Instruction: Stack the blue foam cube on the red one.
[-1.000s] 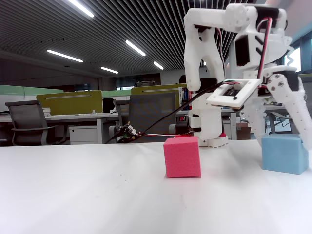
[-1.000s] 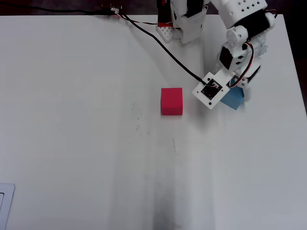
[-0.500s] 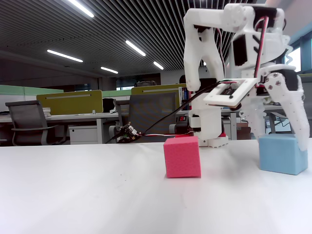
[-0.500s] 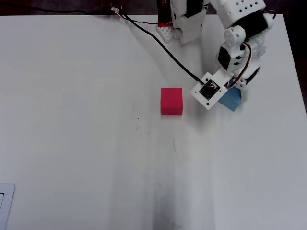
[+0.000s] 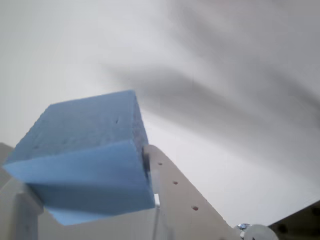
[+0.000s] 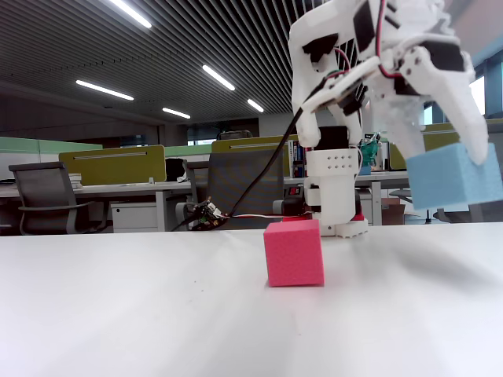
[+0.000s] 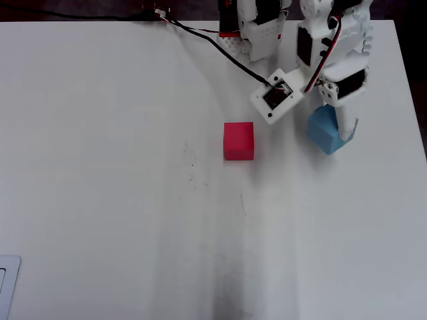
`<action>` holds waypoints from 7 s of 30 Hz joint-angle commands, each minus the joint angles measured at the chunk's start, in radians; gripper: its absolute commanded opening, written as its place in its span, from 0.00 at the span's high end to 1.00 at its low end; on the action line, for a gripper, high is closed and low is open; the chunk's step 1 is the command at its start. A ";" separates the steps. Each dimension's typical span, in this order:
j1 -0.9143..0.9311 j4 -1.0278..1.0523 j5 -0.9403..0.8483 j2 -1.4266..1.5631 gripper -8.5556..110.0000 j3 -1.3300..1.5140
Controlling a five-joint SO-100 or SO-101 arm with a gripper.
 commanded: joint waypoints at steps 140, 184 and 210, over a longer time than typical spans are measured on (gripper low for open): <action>0.517 0.075 0.058 1.055 0.74 0.546; 0.630 0.025 0.029 1.264 0.75 0.913; 0.630 -0.055 0.037 1.264 0.75 0.945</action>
